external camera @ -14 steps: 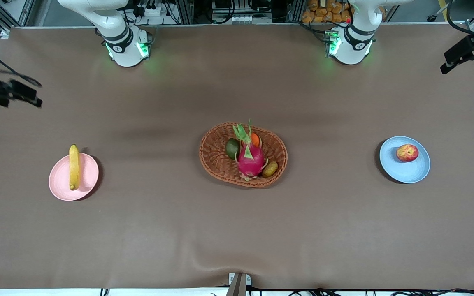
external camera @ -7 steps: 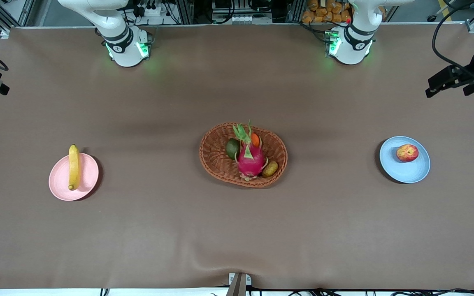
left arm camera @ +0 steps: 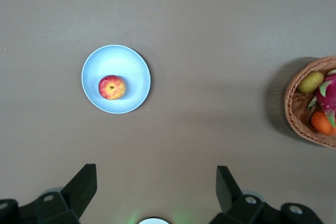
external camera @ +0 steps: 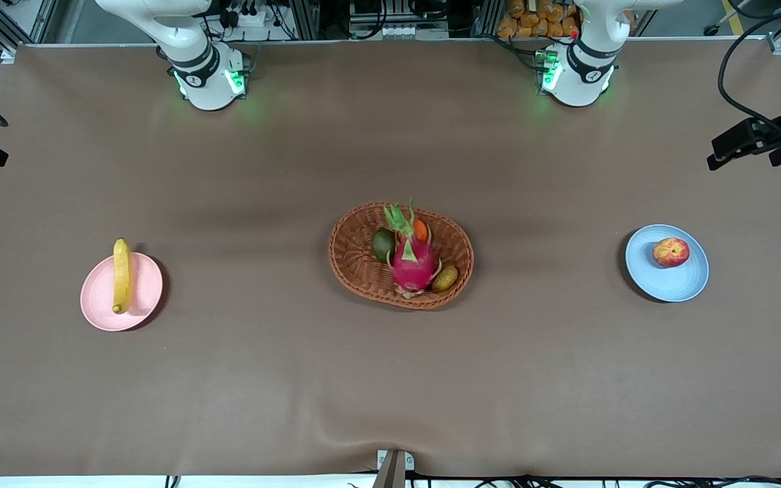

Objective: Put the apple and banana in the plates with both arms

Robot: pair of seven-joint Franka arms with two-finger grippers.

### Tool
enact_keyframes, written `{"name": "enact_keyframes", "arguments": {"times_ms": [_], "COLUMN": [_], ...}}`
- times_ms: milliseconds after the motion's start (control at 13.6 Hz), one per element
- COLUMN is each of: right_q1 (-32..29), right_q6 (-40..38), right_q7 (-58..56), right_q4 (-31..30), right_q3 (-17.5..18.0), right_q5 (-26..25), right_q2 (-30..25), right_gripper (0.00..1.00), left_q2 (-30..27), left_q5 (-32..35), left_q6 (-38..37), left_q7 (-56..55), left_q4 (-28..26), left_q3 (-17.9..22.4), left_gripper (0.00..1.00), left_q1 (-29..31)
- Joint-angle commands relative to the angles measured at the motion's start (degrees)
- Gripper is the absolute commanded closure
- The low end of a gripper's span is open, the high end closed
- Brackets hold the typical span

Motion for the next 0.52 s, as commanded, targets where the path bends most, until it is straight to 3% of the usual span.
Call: {"name": "enact_keyframes", "arguments": {"times_ms": [0, 442], "right_q1": [-0.4, 0.2], "right_q6": [-1.2, -1.6], "right_q7": [-1.3, -1.3], "right_q4": [1.8, 1.5], "right_q3": [0.4, 0.4], "right_q5": [-0.8, -0.8], "right_q2": [1.2, 1.2], "right_gripper": [0.00, 0.00], "left_q2": [0.5, 0.5], "left_q5": [-0.9, -0.5], "left_q6": [0.2, -0.1], "left_q7": [0.7, -0.1], "left_q4": [1.3, 1.6], "left_q3": [1.7, 1.4], "left_gripper": [0.00, 0.00], "left_q1": [-0.1, -0.3]}}
